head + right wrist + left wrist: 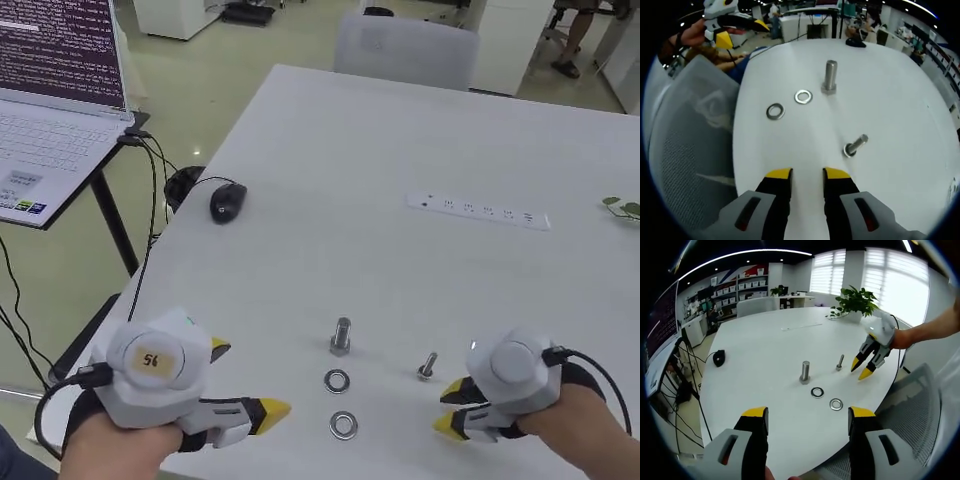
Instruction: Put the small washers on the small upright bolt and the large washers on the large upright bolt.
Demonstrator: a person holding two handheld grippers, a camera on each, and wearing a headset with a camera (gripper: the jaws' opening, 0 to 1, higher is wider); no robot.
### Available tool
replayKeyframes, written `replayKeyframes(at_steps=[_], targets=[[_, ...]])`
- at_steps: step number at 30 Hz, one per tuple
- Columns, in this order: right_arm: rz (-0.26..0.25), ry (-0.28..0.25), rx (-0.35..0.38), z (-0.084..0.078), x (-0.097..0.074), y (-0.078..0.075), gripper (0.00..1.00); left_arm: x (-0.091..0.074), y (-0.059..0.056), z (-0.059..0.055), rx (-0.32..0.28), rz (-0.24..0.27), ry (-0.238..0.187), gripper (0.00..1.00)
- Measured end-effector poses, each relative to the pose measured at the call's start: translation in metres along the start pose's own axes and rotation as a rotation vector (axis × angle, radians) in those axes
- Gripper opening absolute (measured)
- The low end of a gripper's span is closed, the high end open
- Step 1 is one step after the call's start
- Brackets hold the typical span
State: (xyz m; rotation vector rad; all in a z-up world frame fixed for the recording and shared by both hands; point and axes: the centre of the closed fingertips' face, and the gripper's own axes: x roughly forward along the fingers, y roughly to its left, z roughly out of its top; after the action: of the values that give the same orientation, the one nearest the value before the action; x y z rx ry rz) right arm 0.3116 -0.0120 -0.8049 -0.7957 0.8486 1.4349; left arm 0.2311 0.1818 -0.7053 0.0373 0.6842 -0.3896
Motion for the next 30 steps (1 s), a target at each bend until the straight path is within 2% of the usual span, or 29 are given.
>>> replayKeyframes(at_steps=[7,19,21,24,30], targets=[[0.052,-0.014,-0.068,0.027,0.022,0.022,0.26,-0.001,-0.002,0.001,0.001,0.000,-0.004,0.64],[0.130,-0.016,-0.188,0.065,0.053,0.047,0.27,-0.004,0.001,0.000,-0.004,0.011,-0.008,0.64],[0.150,0.009,-0.251,0.066,0.057,0.050,0.28,-0.005,0.001,0.000,-0.005,0.012,-0.008,0.64],[0.155,0.037,-0.330,0.068,0.061,0.049,0.28,-0.005,0.002,0.000,-0.005,0.014,-0.009,0.64],[0.187,0.059,-0.382,0.074,0.066,0.050,0.29,-0.007,0.003,0.000,-0.010,0.018,-0.009,0.64]])
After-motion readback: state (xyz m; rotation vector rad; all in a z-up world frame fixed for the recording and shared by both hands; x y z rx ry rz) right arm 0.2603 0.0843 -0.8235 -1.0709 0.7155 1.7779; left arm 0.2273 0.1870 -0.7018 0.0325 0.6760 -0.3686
